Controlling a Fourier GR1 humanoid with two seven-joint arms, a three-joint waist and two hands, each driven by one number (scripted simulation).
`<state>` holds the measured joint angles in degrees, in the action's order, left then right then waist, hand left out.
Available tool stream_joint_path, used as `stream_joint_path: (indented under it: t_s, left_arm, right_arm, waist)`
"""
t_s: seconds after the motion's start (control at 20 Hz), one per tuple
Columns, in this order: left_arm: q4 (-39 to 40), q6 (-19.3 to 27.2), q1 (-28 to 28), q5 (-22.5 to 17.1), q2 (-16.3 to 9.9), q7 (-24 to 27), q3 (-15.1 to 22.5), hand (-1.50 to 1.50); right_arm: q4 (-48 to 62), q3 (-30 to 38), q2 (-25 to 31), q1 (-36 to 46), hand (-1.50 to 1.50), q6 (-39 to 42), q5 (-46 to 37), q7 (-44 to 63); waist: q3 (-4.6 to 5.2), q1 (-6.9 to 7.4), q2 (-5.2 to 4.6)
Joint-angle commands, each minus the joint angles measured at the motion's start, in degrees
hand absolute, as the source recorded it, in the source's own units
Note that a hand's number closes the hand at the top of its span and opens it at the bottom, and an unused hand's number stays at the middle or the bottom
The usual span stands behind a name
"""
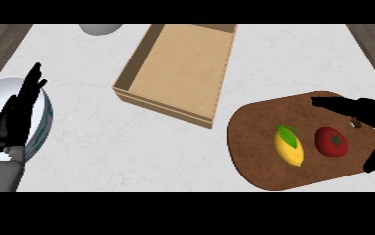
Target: Pick the tomato from the cutting board and place it in the cardboard box
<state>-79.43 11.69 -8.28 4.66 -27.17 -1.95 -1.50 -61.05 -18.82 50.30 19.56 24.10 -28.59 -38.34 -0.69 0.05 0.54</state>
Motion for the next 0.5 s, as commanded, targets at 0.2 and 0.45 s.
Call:
stream_joint_path:
  t_s: [0.2, 0.45]
  left_arm:
    - [2.87, -1.85, 3.91, 0.39, -0.33, -0.97, -1.25, 0.0]
    - [3.72, 1.05, 4.16, 3.12, 1.95, -0.57, -0.4, 0.0]
  right_arm:
    - [-3.76, 0.93, -0.61, -1.42, -1.5, 1.84, 0.51, -2.62]
    - [-12.83, 0.1, 0.09, -5.52, -1.5, 3.51, 1.23, 2.9]
  waist:
    - [0.7, 0.1, -0.49]
    - [0.74, -0.52, -0.39]
